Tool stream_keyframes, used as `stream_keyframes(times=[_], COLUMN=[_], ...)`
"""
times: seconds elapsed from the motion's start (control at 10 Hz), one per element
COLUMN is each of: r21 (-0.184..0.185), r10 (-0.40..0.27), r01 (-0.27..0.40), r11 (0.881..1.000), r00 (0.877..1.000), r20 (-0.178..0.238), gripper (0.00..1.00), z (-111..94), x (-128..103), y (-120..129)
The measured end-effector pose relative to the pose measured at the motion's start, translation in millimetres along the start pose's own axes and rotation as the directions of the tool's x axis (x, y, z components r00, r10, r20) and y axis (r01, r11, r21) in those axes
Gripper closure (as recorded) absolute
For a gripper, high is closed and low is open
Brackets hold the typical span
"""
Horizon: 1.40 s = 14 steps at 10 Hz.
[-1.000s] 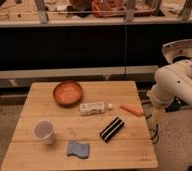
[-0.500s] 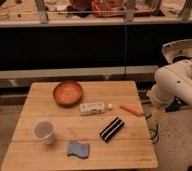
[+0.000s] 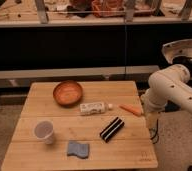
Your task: Push the eraser across the table
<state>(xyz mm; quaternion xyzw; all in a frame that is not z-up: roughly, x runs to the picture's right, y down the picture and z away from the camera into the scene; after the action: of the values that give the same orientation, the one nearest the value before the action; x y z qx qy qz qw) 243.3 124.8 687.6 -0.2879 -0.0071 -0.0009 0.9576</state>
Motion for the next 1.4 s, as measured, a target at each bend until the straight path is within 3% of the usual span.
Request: stream_keyframes(times=[0.4, 0.6, 1.0, 1.4], r21=[-0.003, -0.003, -0.001, 0.005], r10=[-0.031, -0.075, -0.111, -0.177], r01=[0.031, 0.075, 0.111, 0.177], r11=[1.0, 0.997, 0.994, 0.984], r00=[0.999, 0.997, 0.993, 0.984], r20=[0.019, 0.023, 0.031, 0.029], gripper=[0.2, 0.2, 0.2, 0.2], z=[11, 20, 30, 42], x=[-10, -28, -34, -51], y=[9, 14, 20, 24])
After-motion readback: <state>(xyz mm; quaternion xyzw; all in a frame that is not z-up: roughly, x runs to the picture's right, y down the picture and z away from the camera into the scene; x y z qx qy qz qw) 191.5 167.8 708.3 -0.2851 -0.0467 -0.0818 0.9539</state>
